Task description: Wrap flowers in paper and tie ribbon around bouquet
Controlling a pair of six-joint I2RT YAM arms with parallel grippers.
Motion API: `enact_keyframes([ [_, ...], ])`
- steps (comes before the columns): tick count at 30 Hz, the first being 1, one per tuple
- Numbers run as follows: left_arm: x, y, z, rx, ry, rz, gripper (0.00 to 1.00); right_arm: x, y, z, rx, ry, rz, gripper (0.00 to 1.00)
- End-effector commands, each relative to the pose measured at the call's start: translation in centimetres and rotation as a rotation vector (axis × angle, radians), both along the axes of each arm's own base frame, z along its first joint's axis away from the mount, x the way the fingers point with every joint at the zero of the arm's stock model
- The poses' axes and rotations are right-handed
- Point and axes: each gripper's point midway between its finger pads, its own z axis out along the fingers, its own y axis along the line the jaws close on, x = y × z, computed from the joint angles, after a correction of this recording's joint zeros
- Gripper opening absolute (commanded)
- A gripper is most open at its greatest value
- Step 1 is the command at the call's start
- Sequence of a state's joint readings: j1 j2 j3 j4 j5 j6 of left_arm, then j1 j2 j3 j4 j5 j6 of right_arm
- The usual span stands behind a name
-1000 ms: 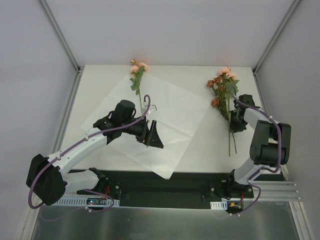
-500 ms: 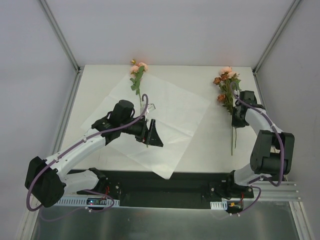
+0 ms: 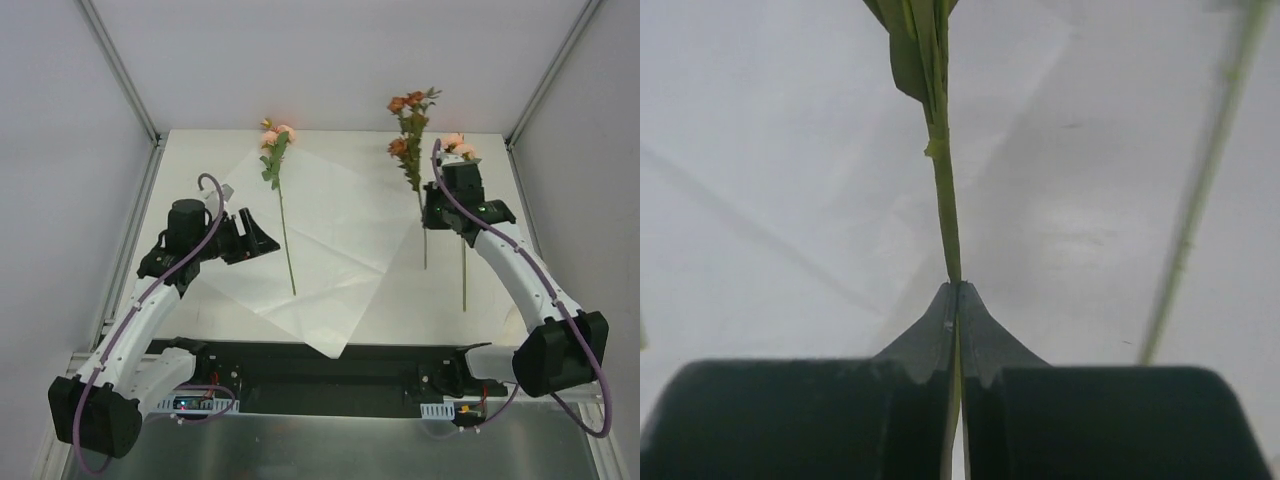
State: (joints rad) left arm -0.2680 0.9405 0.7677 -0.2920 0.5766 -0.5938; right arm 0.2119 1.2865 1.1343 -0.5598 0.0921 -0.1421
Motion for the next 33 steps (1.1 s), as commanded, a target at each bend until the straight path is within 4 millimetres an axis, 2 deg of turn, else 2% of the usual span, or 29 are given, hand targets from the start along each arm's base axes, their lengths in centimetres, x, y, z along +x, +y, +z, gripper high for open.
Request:
enact_keyframes([
  [1, 0.9, 3.2, -0.3, 0.019, -0.002, 0.159, 0.70, 0.8, 14.1, 2.4, 0.379, -0.080, 0.205, 0.00],
  [3, 1.0, 4.0, -0.9, 0.033, 0.020, 0.210, 0.70, 1.0, 18.4, 1.9, 0.428, -0.076, 0.266, 0.00],
  [4, 1.0, 4.2, -1.3, 0.033, 0.038, 0.225, 0.70, 0.8, 22.1, 0.3, 0.452, -0.043, 0.308, 0.00],
  [5, 0.9, 4.1, -1.4, 0.025, 0.052, 0.229, 0.70, 1.4, 24.2, 1.1, 0.477, -0.060, 0.329, 0.00],
  [6, 0.6, 4.0, -2.1, 0.007, 0.092, 0.241, 0.69, 1.5, 26.1, 1.0, 0.497, -0.055, 0.350, 0.00],
  [7, 0.3, 3.9, -2.5, -0.005, 0.116, 0.245, 0.69, 1.4, 28.9, -0.9, 0.520, -0.018, 0.367, 0.00],
  [8, 0.1, 3.9, -2.6, -0.016, 0.128, 0.253, 0.69, 1.9, 30.6, 0.3, 0.553, -0.039, 0.387, 0.00],
  [10, -0.4, 3.7, -3.1, -0.034, 0.150, 0.253, 0.69, 2.0, 32.8, -0.7, 0.551, -0.021, 0.397, 0.00],
  [12, -0.7, 3.7, -2.9, -0.034, 0.126, 0.241, 0.69, 2.4, 34.2, -2.7, 0.573, 0.028, 0.369, 0.00],
  [13, -0.9, 3.7, -2.6, -0.037, 0.107, 0.237, 0.69, 2.6, 35.1, -2.6, 0.607, 0.023, 0.377, 0.00],
  [14, -1.0, 3.7, -2.5, -0.038, 0.101, 0.236, 0.69, 2.6, 35.6, -4.0, 0.620, 0.059, 0.360, 0.01],
  [18, -1.2, 3.8, -2.8, -0.036, 0.098, 0.234, 0.69, 2.6, 35.7, -5.7, 0.623, 0.071, 0.328, 0.00],
  [26, -0.8, 3.6, -3.2, -0.023, 0.118, 0.219, 0.69, 2.3, 34.5, -7.0, 0.609, 0.047, 0.287, 0.00],
  [33, -0.7, 3.7, -3.2, -0.016, 0.107, 0.221, 0.69, 2.3, 33.6, -9.6, 0.571, 0.102, 0.220, 0.00],
])
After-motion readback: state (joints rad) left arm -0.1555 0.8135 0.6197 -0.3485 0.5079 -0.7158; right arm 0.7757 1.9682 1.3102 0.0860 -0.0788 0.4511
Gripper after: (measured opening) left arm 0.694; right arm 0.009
